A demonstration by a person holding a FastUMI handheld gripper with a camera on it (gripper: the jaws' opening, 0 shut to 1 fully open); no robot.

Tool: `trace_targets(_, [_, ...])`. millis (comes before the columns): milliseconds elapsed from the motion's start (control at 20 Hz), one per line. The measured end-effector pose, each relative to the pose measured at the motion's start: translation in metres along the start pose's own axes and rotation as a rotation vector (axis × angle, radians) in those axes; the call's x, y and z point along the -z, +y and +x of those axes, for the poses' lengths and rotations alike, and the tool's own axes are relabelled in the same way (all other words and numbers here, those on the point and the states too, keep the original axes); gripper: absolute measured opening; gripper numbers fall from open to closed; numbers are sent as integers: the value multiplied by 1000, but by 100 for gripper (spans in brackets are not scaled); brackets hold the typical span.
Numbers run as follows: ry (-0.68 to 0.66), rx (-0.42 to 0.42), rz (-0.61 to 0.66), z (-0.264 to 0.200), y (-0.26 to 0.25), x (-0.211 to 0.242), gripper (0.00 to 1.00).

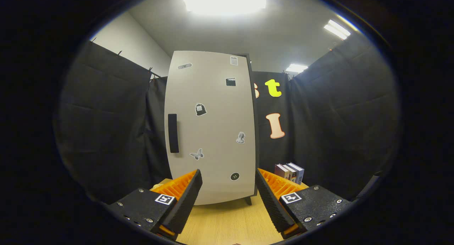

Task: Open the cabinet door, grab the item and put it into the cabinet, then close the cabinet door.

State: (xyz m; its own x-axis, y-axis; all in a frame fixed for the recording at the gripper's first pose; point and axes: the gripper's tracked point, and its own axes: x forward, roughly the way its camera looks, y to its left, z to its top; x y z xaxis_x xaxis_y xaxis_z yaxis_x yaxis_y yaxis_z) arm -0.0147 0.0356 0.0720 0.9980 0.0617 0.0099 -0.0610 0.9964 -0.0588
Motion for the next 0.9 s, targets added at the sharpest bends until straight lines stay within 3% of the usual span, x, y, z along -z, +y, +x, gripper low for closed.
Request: trace_targets(900, [13, 17, 8, -7, -7, 18, 93])
